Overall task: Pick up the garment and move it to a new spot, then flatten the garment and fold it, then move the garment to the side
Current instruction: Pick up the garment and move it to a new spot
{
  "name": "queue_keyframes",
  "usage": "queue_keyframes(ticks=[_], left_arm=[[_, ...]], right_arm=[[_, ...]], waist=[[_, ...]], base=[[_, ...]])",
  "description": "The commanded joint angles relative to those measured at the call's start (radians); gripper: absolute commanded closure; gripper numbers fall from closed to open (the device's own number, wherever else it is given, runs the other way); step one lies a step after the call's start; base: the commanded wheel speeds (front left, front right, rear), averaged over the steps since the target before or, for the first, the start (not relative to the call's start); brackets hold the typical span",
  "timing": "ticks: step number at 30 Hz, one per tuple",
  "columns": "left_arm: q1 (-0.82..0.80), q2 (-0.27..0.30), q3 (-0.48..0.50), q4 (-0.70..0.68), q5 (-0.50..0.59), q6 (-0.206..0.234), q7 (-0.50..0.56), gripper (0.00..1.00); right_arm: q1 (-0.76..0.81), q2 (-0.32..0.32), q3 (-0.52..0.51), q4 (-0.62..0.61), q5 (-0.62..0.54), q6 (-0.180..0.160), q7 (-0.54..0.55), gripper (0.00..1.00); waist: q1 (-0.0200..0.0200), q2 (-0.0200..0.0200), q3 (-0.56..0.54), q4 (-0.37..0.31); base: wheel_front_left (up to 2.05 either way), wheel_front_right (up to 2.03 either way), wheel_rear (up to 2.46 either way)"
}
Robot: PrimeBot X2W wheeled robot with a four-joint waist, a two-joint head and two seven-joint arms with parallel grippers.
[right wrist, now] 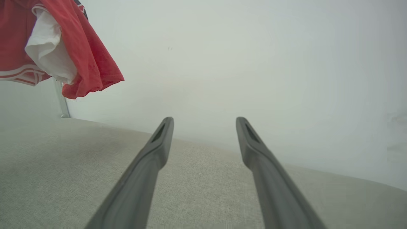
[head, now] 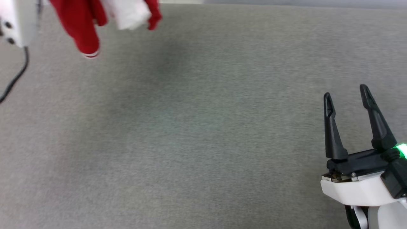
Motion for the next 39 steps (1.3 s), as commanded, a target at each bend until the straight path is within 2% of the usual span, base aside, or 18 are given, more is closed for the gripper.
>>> queue_keyframes(ticks=[1,9,18,23,27,30,32,33,34,35,36,39], left_arm=[[-0.022,-0.014,-0.017,-0.023,0.001,0.001,0.007,1.00],[-0.101,-0.095,-0.151,-0.138,0.021,0.001,0.009,1.00],[-0.017,-0.172,-0.372,-0.238,0.059,0.001,-0.017,1.00],[0.118,-0.235,-0.438,-0.224,0.068,0.001,-0.040,1.00],[0.292,-0.309,-0.452,-0.171,0.106,0.001,-0.001,1.00],[0.419,-0.352,-0.447,-0.138,0.177,0.001,0.059,1.00],[0.558,-0.397,-0.450,-0.089,0.228,0.001,0.077,1.00],[0.574,-0.402,-0.450,-0.075,0.233,0.001,0.071,1.00],[0.588,-0.407,-0.451,-0.060,0.238,0.001,0.067,0.92],[0.597,-0.412,-0.453,-0.046,0.240,0.001,0.050,0.22],[0.591,-0.415,-0.452,-0.035,0.237,0.001,0.018,0.00],[0.537,-0.417,-0.447,-0.010,0.254,0.002,-0.091,0.00]], right_arm=[[0.016,0.003,0.002,0.004,0.009,-0.001,-0.002,0.00],[0.033,0.004,-0.006,0.021,0.055,-0.001,-0.002,0.00],[0.048,0.004,-0.024,0.031,0.074,-0.001,-0.002,0.00],[0.045,0.004,-0.028,0.033,0.081,-0.001,-0.002,0.00],[0.035,0.004,-0.023,0.040,0.081,-0.001,-0.002,0.00],[0.023,0.004,-0.018,0.046,0.079,-0.001,-0.002,0.00],[0.018,0.004,-0.022,0.053,0.080,-0.001,-0.002,0.00],[0.019,0.004,-0.023,0.056,0.080,-0.001,-0.002,0.00],[0.021,0.004,-0.025,0.057,0.079,-0.001,-0.002,0.00],[0.025,0.004,-0.026,0.059,0.078,-0.001,-0.002,0.00],[0.029,0.004,-0.028,0.062,0.078,-0.001,-0.002,0.00],[0.045,0.004,-0.030,0.069,0.074,-0.001,-0.002,0.00]], waist=[[0.0001,0.0000,-0.030,-0.056],[0.0001,0.0000,-0.058,-0.188],[0.0001,0.0000,-0.053,-0.265],[0.0001,0.0000,-0.036,-0.271],[0.0001,0.0000,-0.022,-0.272],[0.0001,0.0000,-0.008,-0.278],[0.0001,0.0000,-0.002,-0.280],[0.0001,0.0000,-0.002,-0.279],[0.0001,0.0000,-0.005,-0.276],[0.0001,0.0000,-0.009,-0.272],[0.0001,0.0000,-0.015,-0.267],[0.0001,0.0000,-0.042,-0.250]], base=[[0.00,0.00,0.00],[0.00,0.00,0.00],[0.00,0.00,0.00],[0.00,0.00,0.00],[0.00,0.00,0.00],[0.00,0.00,0.00],[0.00,0.00,0.00],[0.00,0.00,0.00],[0.00,0.00,0.00],[0.00,0.00,0.00],[0.00,0.00,0.00],[0.00,0.00,0.00]])
